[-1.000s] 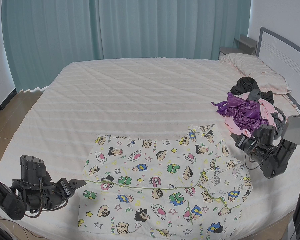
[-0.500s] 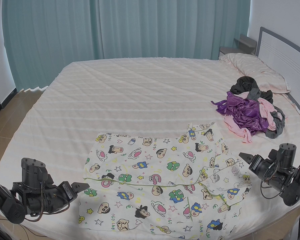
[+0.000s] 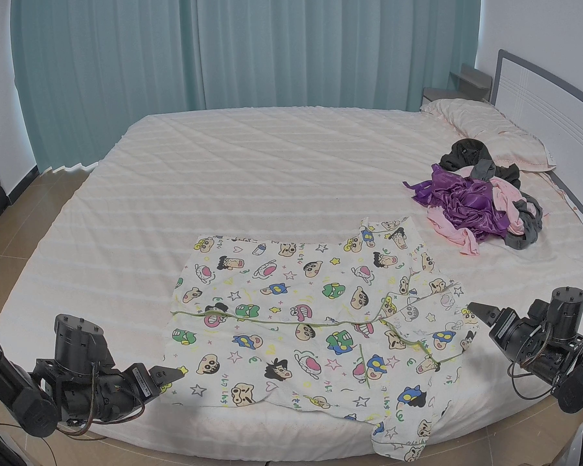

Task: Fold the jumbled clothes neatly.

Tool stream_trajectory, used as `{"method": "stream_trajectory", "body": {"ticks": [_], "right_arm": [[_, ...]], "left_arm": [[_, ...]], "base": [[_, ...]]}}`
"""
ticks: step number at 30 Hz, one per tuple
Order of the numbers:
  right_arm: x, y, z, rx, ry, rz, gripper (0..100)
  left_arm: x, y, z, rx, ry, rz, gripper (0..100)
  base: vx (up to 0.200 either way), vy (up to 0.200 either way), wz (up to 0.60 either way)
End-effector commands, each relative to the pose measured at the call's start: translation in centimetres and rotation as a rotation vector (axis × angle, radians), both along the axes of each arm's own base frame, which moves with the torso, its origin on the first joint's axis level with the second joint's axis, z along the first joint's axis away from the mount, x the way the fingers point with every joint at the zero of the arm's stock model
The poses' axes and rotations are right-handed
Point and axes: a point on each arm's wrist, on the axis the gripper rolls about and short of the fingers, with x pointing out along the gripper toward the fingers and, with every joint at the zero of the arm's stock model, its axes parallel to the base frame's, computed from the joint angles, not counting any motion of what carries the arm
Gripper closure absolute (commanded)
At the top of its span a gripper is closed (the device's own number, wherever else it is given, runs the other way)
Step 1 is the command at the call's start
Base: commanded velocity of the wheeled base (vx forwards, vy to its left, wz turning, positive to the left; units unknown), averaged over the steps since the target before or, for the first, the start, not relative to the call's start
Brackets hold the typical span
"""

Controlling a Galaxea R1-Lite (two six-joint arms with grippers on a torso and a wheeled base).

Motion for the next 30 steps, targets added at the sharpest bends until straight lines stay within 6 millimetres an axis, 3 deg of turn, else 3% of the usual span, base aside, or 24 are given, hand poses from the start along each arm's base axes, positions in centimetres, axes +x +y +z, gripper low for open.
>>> {"method": "stream_trajectory", "body": {"ticks": [1, 14, 24, 30], "right_arm": [[-0.4, 0.3, -0.3, -0.005, 0.025, 0.010, 0], [-1.0, 1.5, -1.2, -0.024, 0.109, 0.068, 0], [-1.1, 2.0, -1.2, -0.032, 0.107, 0.081, 0], [-1.0, 2.0, -1.2, -0.030, 0.100, 0.080, 0]], "left_arm": [[0.4, -0.2, -1.8, 0.031, 0.085, -0.005, 0], [1.1, -0.4, -3.3, 0.054, 0.150, 0.003, 0], [3.7, -1.5, -4.6, 0.012, 0.088, 0.081, 0], [4.2, -1.9, -5.4, 0.031, 0.076, 0.086, 0]], "base": [[0.000, 0.000, 0.00], [0.000, 0.000, 0.00], [0.000, 0.000, 0.00], [0.000, 0.000, 0.00]]}}
